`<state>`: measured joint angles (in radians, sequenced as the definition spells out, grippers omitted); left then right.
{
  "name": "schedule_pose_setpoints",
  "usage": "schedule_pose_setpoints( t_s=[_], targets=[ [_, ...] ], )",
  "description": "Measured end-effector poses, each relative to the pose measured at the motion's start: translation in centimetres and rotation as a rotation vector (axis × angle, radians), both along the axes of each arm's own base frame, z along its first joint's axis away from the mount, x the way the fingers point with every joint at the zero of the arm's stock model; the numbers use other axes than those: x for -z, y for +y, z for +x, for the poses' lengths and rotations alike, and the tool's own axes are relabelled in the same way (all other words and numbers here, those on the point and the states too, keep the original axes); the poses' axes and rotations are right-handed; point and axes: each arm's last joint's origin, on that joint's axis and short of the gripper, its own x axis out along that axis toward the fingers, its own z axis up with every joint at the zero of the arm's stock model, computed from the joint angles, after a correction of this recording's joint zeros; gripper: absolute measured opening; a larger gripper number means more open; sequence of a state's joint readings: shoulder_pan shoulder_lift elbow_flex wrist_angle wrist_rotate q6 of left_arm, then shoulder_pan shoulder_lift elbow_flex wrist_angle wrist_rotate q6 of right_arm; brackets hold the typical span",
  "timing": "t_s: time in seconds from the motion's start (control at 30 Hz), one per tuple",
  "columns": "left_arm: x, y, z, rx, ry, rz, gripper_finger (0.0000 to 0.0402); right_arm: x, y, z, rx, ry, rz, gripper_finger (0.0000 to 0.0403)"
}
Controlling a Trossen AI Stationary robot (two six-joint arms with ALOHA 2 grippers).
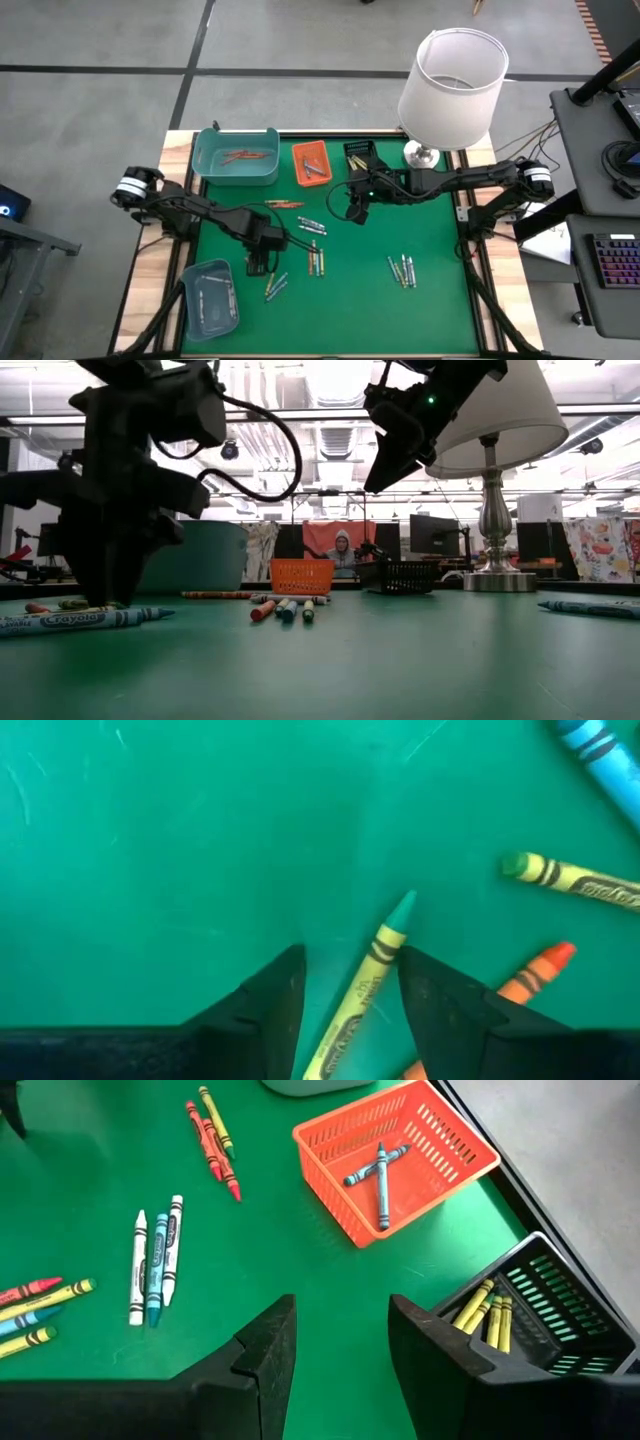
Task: Sort crayons
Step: Put the green crayon into the black bin
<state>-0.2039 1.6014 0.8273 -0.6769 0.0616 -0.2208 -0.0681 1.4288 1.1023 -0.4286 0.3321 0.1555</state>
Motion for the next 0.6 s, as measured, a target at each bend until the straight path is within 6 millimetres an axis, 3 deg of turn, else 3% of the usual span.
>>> schedule_pose_setpoints(
  t_s=[0.3, 0.6],
  targets=[
    [0.76, 0.24, -0.60, -0.047, -0.005, 0.057, 0.0111, 0.00, 0.01, 0.00, 0.000, 0.000, 0.000, 0.0148],
    [0.83, 0.37, -0.63, 0.040, -0.011, 0.103, 0.0008, 0.12, 0.01, -0.04, -0.006, 0.007, -0.005, 0.0148]
  ],
)
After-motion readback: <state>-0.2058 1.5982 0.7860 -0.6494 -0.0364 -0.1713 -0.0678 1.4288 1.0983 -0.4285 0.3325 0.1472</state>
